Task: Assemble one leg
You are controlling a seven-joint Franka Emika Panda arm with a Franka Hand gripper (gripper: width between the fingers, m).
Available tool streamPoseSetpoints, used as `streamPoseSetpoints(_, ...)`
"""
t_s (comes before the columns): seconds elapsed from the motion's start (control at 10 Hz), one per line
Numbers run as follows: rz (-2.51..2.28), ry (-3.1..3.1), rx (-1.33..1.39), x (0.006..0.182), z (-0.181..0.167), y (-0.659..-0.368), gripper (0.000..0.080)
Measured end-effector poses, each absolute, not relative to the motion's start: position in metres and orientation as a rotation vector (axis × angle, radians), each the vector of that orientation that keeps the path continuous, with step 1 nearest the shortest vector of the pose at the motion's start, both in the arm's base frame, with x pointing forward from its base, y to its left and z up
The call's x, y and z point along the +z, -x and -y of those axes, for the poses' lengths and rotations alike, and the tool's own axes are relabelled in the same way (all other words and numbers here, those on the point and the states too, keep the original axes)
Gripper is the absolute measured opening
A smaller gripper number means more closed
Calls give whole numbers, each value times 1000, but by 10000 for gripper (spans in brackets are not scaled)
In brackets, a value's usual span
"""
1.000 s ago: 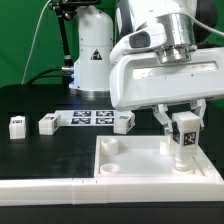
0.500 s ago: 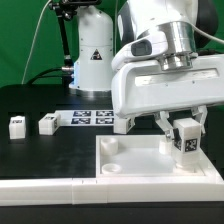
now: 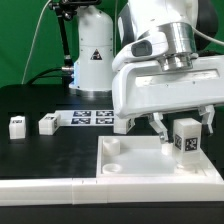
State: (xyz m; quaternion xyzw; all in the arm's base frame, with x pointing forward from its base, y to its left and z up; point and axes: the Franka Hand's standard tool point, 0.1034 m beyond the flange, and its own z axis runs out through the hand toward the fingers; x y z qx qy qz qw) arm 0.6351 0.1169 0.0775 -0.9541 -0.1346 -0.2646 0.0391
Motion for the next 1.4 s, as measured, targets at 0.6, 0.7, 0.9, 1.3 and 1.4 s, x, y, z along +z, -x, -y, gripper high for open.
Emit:
streamPoseSetpoints(0.6, 417, 2932, -784, 100, -114, -640, 649)
streamPoseSetpoints(0.7, 418, 2931, -791, 106, -114, -642, 649)
streamPoseSetpoints(0.9, 424, 2940, -730, 101, -116, -638, 649)
streamPoseSetpoints(1.3, 353, 2986, -413, 92, -117, -633, 649)
streamPoseSetpoints(1.4, 358, 2998, -249, 89, -118, -627, 649)
